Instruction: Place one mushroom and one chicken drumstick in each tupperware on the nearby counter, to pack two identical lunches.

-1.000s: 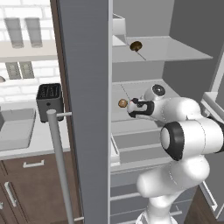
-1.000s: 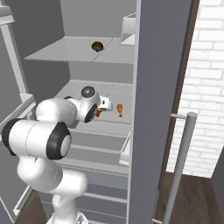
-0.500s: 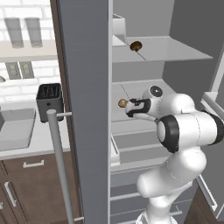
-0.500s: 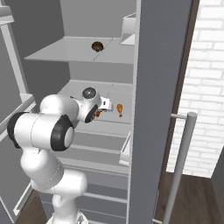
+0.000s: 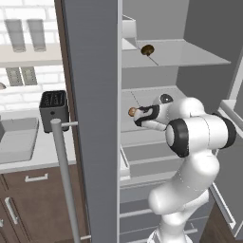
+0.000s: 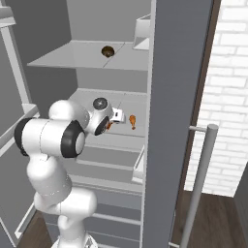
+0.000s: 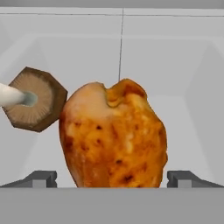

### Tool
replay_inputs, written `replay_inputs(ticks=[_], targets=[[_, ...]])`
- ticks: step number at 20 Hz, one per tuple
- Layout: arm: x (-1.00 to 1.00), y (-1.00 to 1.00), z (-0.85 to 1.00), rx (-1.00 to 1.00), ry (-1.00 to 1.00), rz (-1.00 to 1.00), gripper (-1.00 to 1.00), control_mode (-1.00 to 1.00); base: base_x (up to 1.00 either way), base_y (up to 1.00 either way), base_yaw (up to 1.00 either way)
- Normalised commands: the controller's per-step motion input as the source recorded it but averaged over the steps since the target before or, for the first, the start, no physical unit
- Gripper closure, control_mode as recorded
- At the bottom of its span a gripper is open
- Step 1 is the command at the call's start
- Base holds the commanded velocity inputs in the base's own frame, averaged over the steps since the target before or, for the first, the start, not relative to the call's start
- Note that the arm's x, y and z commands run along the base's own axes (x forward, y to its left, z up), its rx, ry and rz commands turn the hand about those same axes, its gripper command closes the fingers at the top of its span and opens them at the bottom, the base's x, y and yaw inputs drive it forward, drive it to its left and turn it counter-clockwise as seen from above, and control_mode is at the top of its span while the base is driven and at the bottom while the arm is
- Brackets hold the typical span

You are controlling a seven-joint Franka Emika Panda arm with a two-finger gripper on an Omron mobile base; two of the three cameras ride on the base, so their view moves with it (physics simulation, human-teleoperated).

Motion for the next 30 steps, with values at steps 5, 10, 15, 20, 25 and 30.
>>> replay_inputs(ticks=[5, 10, 15, 20, 25, 30], targets=[[0.12, 0.01, -0.04, 0.00, 0.00, 0.00, 1.00, -1.00, 0.00, 0.00, 0.00], [0.00, 0.00, 0.00, 0.00, 0.00, 0.00, 1.00, -1.00, 0.00, 0.00, 0.00], [-0.36, 0.00, 0.07, 0.00, -0.06, 0.00, 1.00, -1.00, 0.00, 0.00, 0.00], [-1.00, 0.00, 0.94, 0.02, -0.37, 0.00, 1.00, -1.00, 0.00, 0.00, 0.00], [-1.00, 0.00, 1.00, 0.00, -0.15, -0.07, 1.00, -1.00, 0.00, 0.00, 0.00], [-1.00, 0.00, 1.00, 0.00, 0.01, -0.12, 1.00, -1.00, 0.00, 0.00, 0.00]])
